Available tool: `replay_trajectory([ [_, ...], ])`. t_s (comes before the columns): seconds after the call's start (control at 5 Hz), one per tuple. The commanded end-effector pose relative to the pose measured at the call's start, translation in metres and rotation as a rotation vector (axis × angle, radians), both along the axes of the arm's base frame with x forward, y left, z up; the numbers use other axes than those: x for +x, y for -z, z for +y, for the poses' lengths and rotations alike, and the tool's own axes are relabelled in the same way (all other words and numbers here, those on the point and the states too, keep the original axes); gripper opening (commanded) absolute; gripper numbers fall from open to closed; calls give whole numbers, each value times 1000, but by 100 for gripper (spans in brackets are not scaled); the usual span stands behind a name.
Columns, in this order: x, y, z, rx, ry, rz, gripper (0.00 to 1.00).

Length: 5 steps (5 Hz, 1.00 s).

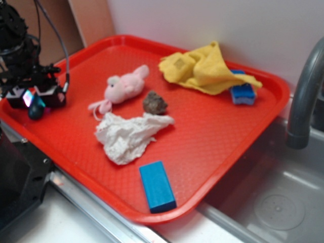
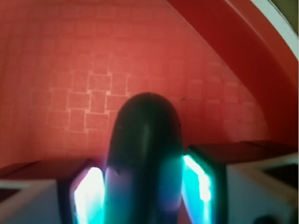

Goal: Grab the plastic pickle.

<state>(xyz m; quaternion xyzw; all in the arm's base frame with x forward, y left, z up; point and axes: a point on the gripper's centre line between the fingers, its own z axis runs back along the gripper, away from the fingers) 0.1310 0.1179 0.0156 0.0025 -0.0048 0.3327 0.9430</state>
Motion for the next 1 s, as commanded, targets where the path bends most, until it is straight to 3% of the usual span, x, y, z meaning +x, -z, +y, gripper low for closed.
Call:
replay_trajectory([
  [0.0,6,-83,4,69,135,-90,0],
  [0.2,16,-129,-11,52,244,-138,0],
  [0.4,28,-165,-30,25,296,-139,0],
  [0.6,42,-184,-53,64,395,-152,0],
  [0.8,48,-189,-69,76,471,-126,0],
])
